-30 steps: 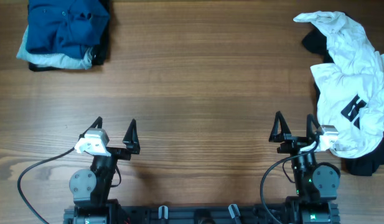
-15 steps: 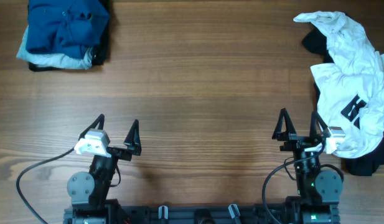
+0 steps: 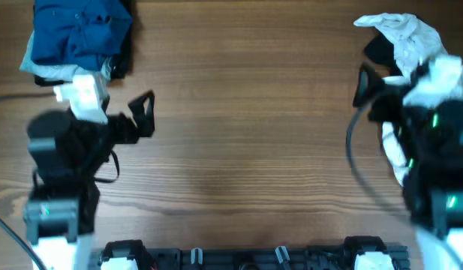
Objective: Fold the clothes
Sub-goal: 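Reach the right gripper to the white T-shirt and grasp it, then drag the white T-shirt with the right gripper to table center, then grasp the T-shirt's left side with the left gripper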
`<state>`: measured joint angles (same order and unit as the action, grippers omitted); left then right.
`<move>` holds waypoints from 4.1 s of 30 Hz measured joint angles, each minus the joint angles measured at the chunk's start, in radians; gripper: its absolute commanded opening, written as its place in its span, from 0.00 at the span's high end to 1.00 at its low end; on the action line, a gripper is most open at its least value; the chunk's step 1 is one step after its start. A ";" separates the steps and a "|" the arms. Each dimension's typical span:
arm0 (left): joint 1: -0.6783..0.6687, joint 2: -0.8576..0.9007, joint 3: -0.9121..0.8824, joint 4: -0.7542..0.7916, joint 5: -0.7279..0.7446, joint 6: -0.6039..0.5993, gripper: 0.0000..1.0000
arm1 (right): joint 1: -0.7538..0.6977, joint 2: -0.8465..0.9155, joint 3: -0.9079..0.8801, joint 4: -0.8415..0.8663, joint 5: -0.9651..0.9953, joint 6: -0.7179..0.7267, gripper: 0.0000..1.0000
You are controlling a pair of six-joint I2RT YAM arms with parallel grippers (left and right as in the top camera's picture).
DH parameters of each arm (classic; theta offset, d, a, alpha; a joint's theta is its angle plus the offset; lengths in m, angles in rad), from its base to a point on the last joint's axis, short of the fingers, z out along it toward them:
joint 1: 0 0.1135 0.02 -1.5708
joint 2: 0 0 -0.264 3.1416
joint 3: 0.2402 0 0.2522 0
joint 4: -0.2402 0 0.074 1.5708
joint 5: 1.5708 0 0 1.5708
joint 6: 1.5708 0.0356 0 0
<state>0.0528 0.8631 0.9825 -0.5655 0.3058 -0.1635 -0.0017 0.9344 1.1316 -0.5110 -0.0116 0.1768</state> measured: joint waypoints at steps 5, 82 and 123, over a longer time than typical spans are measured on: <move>0.000 0.280 0.328 -0.309 -0.005 0.050 0.00 | -0.014 0.352 0.314 -0.266 -0.030 -0.011 0.00; 0.335 0.395 0.439 -0.372 0.003 0.098 0.18 | 0.729 1.015 0.828 -0.109 -0.227 0.002 0.96; -0.736 1.035 0.290 -0.153 -0.203 0.266 0.06 | -0.013 0.865 0.934 -0.649 -0.187 -0.104 0.00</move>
<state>-0.6830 1.8984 1.2724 -0.7181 0.1032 0.1020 -0.0143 1.7992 2.0655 -1.1603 -0.1986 0.0727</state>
